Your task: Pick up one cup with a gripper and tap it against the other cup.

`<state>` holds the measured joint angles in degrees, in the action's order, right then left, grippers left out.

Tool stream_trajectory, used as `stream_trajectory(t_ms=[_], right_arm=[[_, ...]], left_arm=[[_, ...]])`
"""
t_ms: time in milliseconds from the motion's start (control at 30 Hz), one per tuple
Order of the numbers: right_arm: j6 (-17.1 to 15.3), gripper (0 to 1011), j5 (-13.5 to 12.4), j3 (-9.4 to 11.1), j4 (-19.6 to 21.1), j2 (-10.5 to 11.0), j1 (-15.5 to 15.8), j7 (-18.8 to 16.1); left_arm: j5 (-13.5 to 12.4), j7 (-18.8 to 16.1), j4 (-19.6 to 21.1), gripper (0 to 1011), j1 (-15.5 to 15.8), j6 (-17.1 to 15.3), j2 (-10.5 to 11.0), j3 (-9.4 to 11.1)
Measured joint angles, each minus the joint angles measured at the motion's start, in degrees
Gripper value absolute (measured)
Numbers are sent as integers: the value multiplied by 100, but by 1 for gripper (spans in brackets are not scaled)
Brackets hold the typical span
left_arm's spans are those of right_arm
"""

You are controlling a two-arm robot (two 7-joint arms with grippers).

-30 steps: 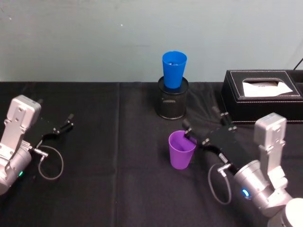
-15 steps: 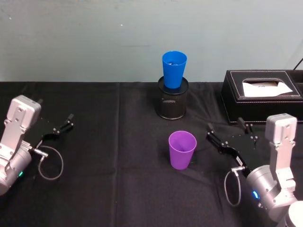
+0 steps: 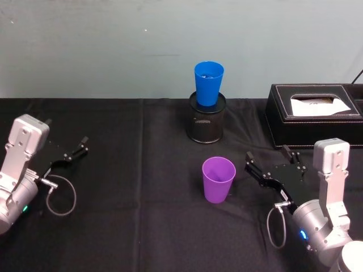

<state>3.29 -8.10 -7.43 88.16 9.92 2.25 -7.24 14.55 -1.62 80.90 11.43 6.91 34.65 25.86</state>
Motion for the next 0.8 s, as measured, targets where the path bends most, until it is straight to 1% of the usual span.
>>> stream_trajectory(t_ms=[800], right_arm=[[-9,1003,-8,1,35,10,16,23]], left_arm=[[0,0,0,1000,0,0,0,0]])
